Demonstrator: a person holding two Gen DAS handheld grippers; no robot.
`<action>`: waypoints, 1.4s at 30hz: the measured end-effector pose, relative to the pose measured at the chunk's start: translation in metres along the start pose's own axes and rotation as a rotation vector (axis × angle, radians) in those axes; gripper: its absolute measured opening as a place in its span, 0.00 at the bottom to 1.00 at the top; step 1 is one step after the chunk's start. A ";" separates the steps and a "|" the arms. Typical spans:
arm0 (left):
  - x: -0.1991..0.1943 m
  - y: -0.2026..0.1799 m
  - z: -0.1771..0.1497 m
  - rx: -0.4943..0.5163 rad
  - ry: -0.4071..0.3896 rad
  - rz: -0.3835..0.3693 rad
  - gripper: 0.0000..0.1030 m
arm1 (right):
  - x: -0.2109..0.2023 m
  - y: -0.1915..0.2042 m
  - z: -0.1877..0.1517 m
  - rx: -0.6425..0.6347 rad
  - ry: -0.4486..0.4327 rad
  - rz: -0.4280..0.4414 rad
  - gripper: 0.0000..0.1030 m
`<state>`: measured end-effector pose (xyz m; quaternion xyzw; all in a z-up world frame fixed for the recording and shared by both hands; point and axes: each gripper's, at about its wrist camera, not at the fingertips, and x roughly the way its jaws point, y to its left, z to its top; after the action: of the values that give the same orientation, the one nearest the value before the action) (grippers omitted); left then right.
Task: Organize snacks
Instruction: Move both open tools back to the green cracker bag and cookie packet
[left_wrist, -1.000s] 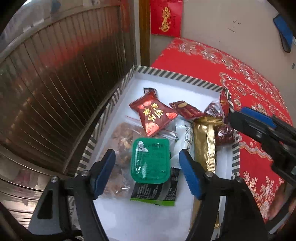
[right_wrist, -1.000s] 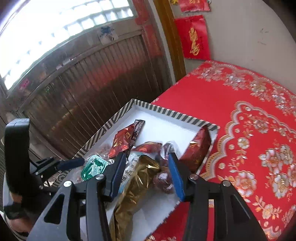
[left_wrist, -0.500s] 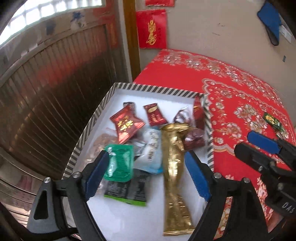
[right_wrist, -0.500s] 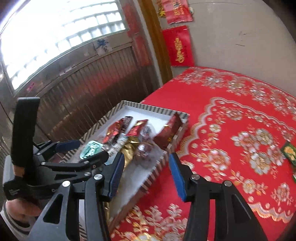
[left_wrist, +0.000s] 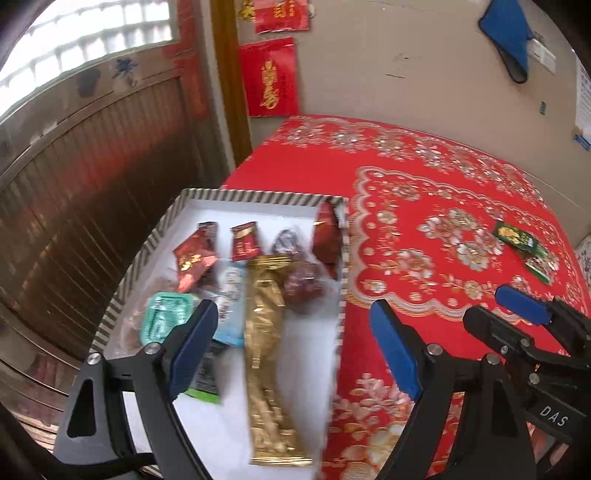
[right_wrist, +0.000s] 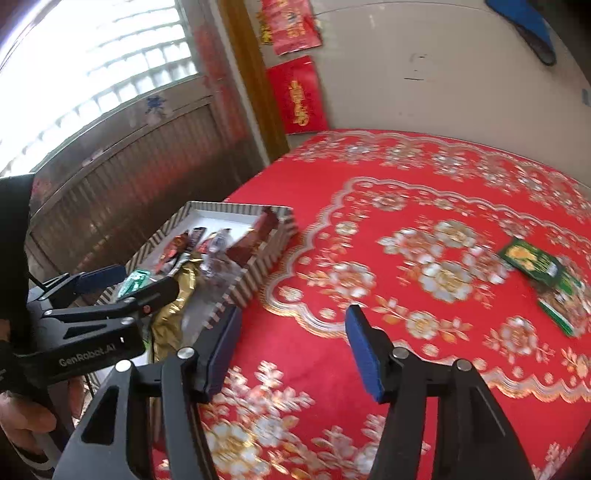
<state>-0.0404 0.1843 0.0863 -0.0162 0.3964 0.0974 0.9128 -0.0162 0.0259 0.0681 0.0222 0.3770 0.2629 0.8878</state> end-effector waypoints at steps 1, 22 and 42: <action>-0.001 -0.007 0.000 0.003 -0.002 -0.012 0.83 | -0.003 -0.005 -0.003 0.010 0.004 -0.005 0.58; -0.005 -0.159 0.007 0.133 0.033 -0.227 0.87 | -0.097 -0.155 -0.067 0.238 -0.032 -0.222 0.59; 0.083 -0.267 0.073 0.059 0.273 -0.277 0.87 | -0.105 -0.220 -0.043 0.259 -0.003 -0.264 0.60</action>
<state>0.1183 -0.0557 0.0630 -0.0569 0.5130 -0.0439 0.8553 -0.0071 -0.2208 0.0539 0.0871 0.4059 0.0932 0.9050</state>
